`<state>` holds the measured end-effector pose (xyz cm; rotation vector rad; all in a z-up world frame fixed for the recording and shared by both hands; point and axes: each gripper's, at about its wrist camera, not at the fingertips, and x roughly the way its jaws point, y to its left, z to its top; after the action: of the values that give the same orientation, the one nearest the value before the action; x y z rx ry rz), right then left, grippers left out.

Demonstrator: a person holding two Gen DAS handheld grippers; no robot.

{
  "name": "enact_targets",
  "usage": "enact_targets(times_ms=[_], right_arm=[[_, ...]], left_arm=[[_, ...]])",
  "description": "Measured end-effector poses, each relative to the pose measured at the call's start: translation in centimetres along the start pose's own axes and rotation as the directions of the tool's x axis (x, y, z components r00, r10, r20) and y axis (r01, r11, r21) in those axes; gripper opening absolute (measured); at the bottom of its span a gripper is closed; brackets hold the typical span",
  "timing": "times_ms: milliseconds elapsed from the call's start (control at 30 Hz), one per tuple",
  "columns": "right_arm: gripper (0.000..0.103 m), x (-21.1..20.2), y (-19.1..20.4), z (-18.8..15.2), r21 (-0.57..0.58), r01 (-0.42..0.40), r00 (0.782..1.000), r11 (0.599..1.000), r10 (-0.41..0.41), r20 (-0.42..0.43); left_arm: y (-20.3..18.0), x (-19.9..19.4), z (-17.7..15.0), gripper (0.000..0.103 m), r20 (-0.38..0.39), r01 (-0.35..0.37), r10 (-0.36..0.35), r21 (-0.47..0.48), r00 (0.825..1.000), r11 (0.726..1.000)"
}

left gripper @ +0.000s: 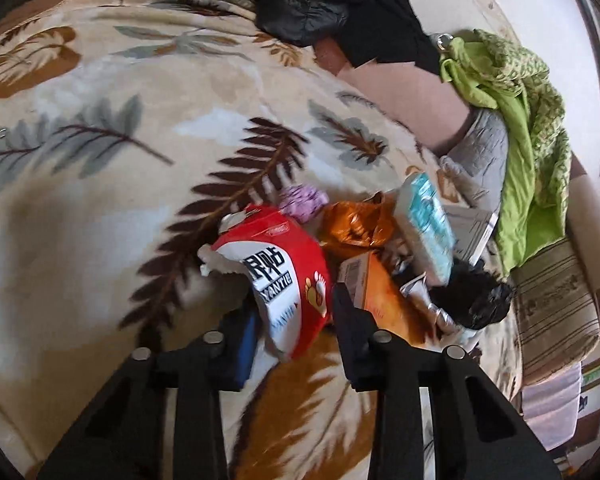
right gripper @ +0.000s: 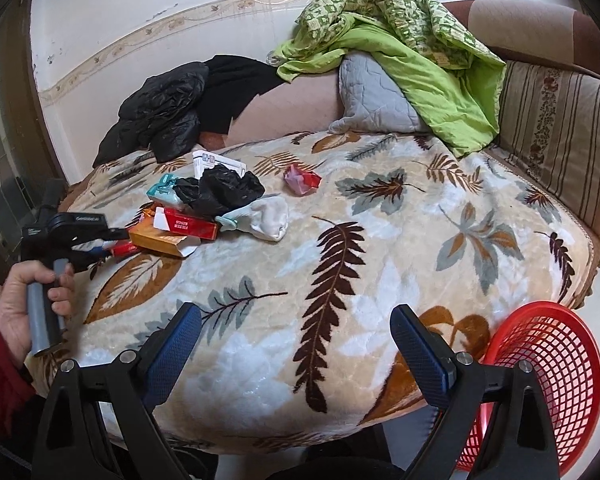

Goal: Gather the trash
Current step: 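Grasp the red-and-white box with the left tool while the right tool grasps the black bag, then carry the black bag with the right tool to the red basket and release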

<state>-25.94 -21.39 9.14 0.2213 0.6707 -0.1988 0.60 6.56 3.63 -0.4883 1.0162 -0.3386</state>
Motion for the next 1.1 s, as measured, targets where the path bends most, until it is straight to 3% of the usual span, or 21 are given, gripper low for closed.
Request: enact_targets(times_ms=[33, 133, 367, 433, 567, 667, 800, 833, 867, 933, 1100], right_arm=[[0.096, 0.0, 0.1, 0.0, -0.003, 0.000, 1.000, 1.000, 0.000, 0.000], [0.095, 0.0, 0.3, 0.0, -0.012, 0.004, 1.000, 1.000, -0.004, -0.001], [0.091, 2.0, 1.2, 2.7, 0.018, -0.101, 0.995, 0.995, 0.101, -0.002], [0.090, 3.7, 2.1, 4.6, 0.024, -0.155, 0.988, 0.988, 0.155, -0.003], [0.090, 7.8, 3.9, 8.0, 0.037, -0.211, 0.977, 0.977, 0.212, -0.013], [0.089, 11.6, 5.4, 10.1, 0.022, -0.180, 0.984, 0.983, 0.181, -0.007], [0.066, 16.3, 6.5, 10.9, 0.019, -0.170, 0.984, 0.985, 0.171, -0.044], [0.043, 17.4, 6.6, 10.8, 0.023, -0.183, 0.980, 0.983, 0.185, -0.075], [0.034, 18.3, 6.7, 10.5, 0.033, -0.196, 0.974, 0.980, 0.199, -0.109], [0.019, 18.1, 6.4, 10.1, 0.038, -0.213, 0.972, 0.976, 0.215, -0.089], [0.013, 14.4, 6.0, 9.7, 0.007, -0.229, 0.973, 0.973, 0.229, 0.010]], left_arm=[[-0.2, 0.1, 0.0, 0.019, 0.009, 0.002, -0.002, 0.001, 1.000, 1.000], [-0.6, 0.3, 0.2, 0.013, 0.040, 0.024, -0.025, 0.026, 0.999, 0.999], [-3.5, -4.3, -1.9, 0.011, 0.181, -0.041, 0.008, 0.182, 0.984, 0.982], [-4.5, -6.1, -2.9, 0.011, 0.244, -0.081, 0.021, 0.239, 0.970, 0.968], [-5.4, -7.5, -4.1, 0.011, 0.290, -0.114, 0.022, 0.306, 0.957, 0.945], [-5.9, -7.7, -4.6, 0.011, 0.301, -0.138, 0.027, 0.352, 0.953, 0.926], [-5.9, -7.2, -4.8, 0.011, 0.288, -0.133, 0.025, 0.363, 0.957, 0.922], [-5.9, -7.1, -5.0, 0.011, 0.286, -0.135, 0.027, 0.369, 0.958, 0.920], [-5.9, -7.1, -5.0, 0.011, 0.285, -0.137, 0.026, 0.375, 0.958, 0.917], [-5.9, -7.1, -5.2, 0.011, 0.293, -0.145, 0.028, 0.386, 0.956, 0.911], [-6.1, -7.6, -5.3, 0.011, 0.308, -0.140, 0.014, 0.392, 0.951, 0.909]])
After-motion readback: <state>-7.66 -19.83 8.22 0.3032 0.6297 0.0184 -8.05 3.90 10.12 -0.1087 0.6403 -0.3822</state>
